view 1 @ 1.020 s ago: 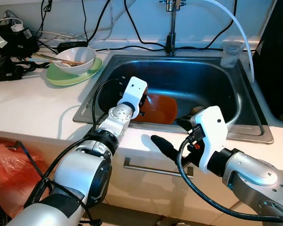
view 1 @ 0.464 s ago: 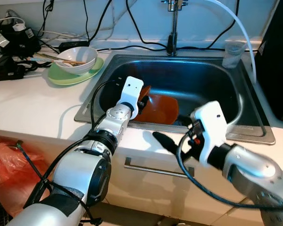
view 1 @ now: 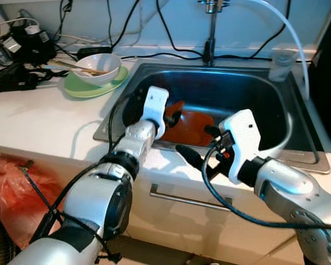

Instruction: Kitchen organization

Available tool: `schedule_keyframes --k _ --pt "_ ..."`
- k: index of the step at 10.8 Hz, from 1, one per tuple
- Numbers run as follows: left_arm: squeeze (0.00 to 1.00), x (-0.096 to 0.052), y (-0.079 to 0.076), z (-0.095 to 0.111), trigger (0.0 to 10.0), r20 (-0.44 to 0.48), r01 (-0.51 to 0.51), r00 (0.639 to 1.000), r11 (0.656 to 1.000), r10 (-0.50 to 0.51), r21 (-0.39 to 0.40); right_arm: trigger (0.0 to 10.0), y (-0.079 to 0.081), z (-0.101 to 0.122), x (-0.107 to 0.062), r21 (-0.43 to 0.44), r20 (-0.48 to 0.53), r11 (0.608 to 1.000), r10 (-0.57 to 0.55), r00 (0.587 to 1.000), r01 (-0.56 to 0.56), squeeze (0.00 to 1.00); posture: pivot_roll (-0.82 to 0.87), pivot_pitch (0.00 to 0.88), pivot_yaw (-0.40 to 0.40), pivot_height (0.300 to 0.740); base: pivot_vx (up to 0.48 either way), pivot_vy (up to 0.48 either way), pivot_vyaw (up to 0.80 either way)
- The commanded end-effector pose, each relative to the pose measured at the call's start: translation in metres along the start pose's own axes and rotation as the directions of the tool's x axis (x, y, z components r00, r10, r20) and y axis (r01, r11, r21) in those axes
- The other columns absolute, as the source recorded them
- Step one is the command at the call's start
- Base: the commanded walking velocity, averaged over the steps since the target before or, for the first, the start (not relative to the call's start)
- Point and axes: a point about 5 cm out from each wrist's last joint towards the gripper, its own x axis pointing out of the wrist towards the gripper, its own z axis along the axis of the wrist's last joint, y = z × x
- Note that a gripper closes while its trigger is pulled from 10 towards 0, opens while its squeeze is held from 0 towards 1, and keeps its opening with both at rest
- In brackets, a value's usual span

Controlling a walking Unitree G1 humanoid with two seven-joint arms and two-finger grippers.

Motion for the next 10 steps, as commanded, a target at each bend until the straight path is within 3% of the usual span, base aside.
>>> schedule_keyframes --k 1,6,8,10 --pt "1.00 0.001 0.003 0.013 10.0 0.039 0.004 0.999 1.000 -0.004 -0.008 10.0 0.000 0.004 0.003 -0.021 0.016 1.000 0.010 1.000 -0.010 0.00 -0.24 0.000 0.112 0.740 0.000 0.000 0.00" --pt "1.00 0.001 0.005 0.023 10.0 0.089 0.016 0.996 1.000 -0.014 -0.022 10.0 -0.005 0.004 0.010 -0.037 0.042 0.999 0.006 0.999 -0.004 0.00 -0.23 0.000 0.124 0.740 0.000 0.000 0.00" --pt "1.00 -0.001 0.017 0.030 10.0 0.130 -0.037 0.991 0.999 0.041 -0.032 10.0 -0.006 0.003 0.012 -0.039 0.049 0.999 0.008 0.999 -0.006 0.00 -0.22 0.000 0.122 0.740 0.000 0.000 0.00" --pt "1.00 -0.006 0.034 0.040 10.0 0.201 -0.137 0.971 0.990 0.131 0.018 10.0 -0.005 0.003 0.016 -0.039 0.060 0.999 0.019 0.998 -0.017 0.00 -0.19 0.000 0.117 0.740 0.000 0.000 0.00"
